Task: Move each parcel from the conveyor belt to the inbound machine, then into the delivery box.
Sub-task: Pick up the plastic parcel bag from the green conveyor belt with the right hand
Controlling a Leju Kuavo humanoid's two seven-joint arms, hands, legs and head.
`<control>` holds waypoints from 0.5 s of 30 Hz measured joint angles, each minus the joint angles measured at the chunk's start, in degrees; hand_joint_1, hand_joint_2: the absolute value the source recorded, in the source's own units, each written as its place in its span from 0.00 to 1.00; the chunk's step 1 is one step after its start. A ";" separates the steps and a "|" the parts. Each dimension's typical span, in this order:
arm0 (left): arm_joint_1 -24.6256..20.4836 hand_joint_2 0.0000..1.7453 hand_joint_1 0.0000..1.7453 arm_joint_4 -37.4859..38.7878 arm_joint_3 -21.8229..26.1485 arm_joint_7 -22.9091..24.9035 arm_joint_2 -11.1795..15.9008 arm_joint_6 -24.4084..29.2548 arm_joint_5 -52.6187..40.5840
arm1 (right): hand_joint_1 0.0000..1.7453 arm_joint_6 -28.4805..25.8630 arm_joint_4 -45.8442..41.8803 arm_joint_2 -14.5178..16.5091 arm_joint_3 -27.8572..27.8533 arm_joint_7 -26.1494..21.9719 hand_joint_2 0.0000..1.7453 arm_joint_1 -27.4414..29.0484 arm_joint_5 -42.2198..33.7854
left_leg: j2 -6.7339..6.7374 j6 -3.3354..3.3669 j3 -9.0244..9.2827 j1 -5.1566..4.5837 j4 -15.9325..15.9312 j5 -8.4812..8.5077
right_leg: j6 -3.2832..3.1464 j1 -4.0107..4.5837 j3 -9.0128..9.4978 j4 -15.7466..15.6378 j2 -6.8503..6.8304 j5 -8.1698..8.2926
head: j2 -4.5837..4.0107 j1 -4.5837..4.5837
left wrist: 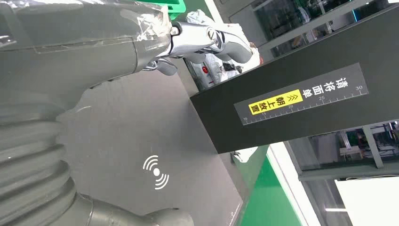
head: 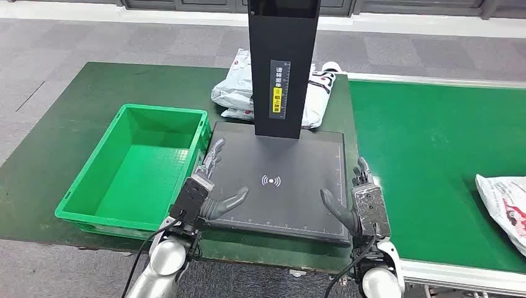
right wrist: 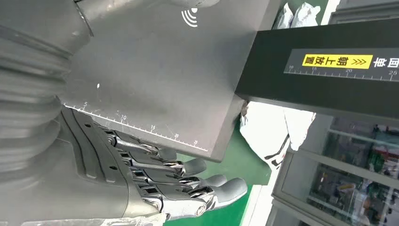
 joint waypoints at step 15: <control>0.12 1.00 0.00 -0.32 0.00 0.00 0.13 0.02 -0.06 | 0.00 0.66 0.10 0.21 0.01 2.20 1.00 -0.12 3.18 | 0.00 0.00 0.00 0.00 0.00 0.00 | 0.00 0.00 0.00 0.00 0.00 0.00 | 0.01 0.00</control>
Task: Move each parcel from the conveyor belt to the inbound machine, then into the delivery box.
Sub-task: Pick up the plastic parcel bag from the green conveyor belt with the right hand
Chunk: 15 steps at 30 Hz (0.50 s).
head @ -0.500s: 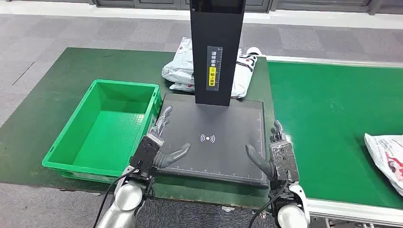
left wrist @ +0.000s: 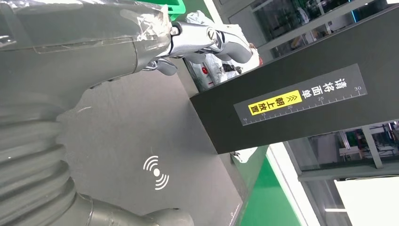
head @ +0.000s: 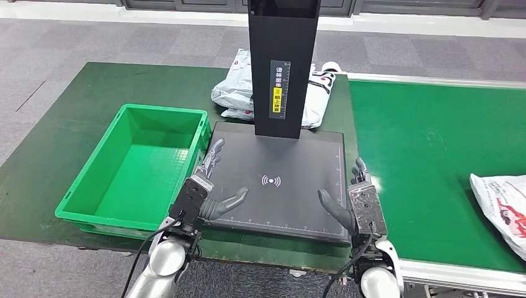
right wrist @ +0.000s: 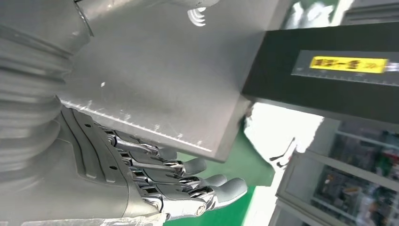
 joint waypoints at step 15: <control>0.11 1.00 0.00 -0.01 0.17 0.07 0.55 -0.93 -0.08 | 0.00 4.27 3.58 -6.43 -6.96 9.32 1.00 -4.13 22.33 | -0.03 0.02 0.00 -0.04 0.02 0.00 | 0.06 -0.05 0.01 -0.04 -0.04 0.04 | -0.01 0.00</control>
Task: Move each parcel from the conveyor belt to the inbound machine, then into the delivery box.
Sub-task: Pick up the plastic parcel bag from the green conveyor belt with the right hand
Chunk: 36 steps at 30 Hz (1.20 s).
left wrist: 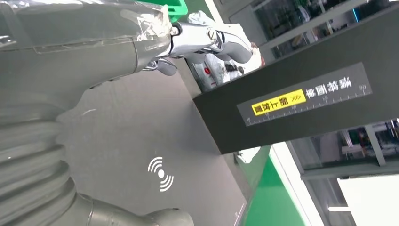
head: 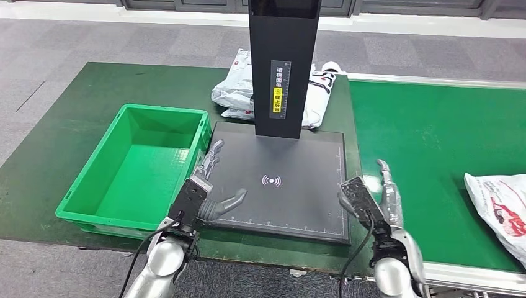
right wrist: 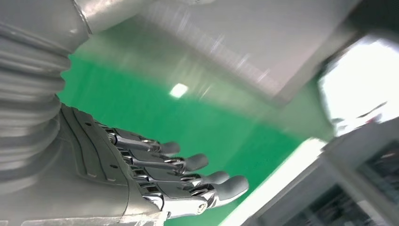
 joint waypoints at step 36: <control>-4.96 1.00 0.00 5.89 0.00 -2.00 1.79 -1.52 3.80 | 0.00 5.04 23.43 -17.32 -13.27 10.04 1.00 -5.34 21.54 | -0.02 0.03 -0.13 0.01 0.02 0.03 | 0.06 0.01 -0.09 0.04 -0.03 0.04 | 0.01 0.01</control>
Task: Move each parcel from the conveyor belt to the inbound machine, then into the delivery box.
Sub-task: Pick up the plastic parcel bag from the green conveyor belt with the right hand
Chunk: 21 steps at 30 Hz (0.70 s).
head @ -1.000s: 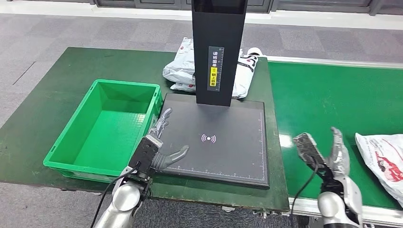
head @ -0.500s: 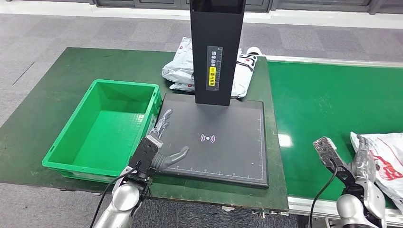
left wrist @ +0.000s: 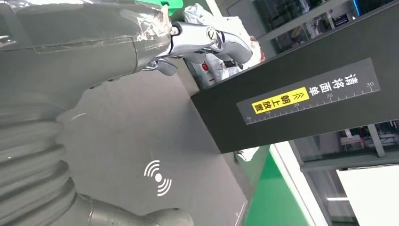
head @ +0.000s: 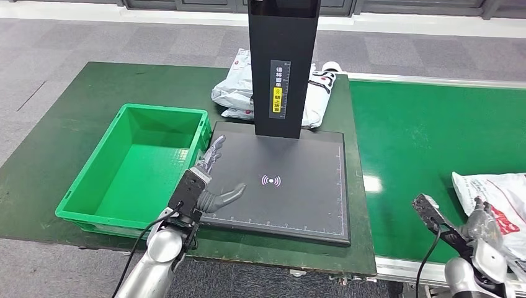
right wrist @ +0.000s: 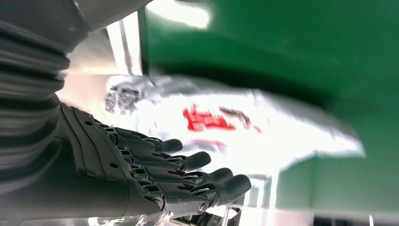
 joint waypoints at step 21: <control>-3.38 1.00 0.00 5.09 1.56 -0.89 -0.27 -0.97 -1.58 | 0.00 4.78 14.09 0.03 5.34 4.73 1.00 -7.68 13.23 | 0.01 0.01 -0.01 -0.01 0.00 0.04 | -0.01 -0.01 -0.02 0.01 0.02 0.02 | 0.00 0.00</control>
